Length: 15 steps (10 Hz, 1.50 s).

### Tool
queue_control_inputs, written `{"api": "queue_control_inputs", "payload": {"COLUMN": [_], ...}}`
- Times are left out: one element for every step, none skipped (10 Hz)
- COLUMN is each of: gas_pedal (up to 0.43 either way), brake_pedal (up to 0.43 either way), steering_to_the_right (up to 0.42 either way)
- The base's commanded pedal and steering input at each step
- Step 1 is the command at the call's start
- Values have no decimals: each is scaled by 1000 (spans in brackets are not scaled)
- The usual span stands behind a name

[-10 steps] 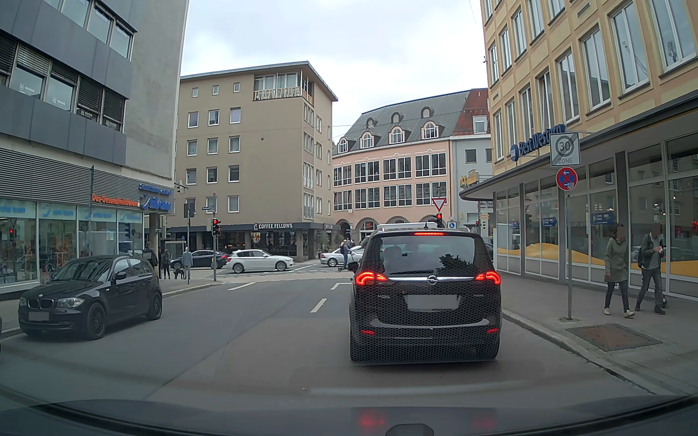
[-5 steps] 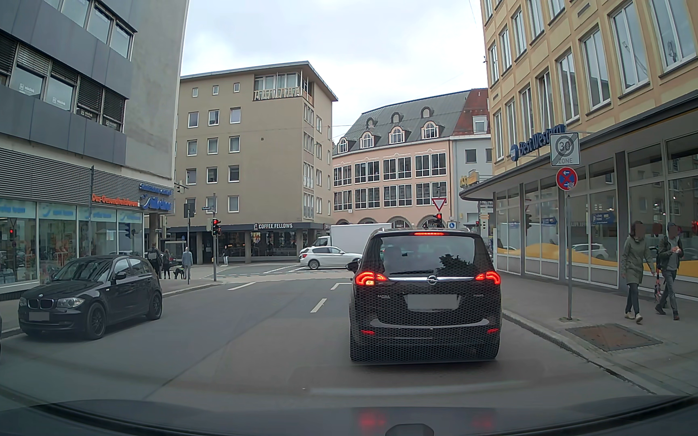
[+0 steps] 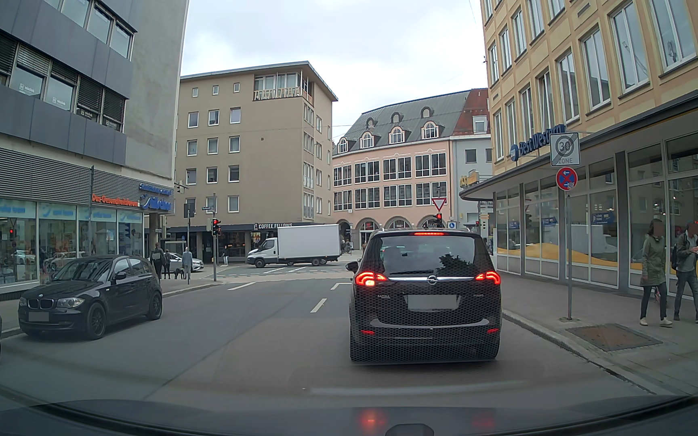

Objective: Follow the waypoints while adhering to traffic rules and regulations

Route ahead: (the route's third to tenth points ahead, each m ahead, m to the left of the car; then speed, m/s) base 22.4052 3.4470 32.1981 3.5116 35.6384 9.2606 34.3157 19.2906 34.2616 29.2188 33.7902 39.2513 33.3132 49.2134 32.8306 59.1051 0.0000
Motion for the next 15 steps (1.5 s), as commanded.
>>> {"api": "queue_control_inputs", "payload": {"gas_pedal": [0, 0, 0, 0, 0, 0, 0, 0, 0, 0, 0, 0, 0, 0, 0], "brake_pedal": [189, 189, 189, 189, 189, 189, 189, 189, 189, 189, 189, 189, 189, 195, 195], "steering_to_the_right": [-6, -6, -6, -6, -6, -6, -6, -6, -6, -6, -6, -6, -6, -6, -6]}}
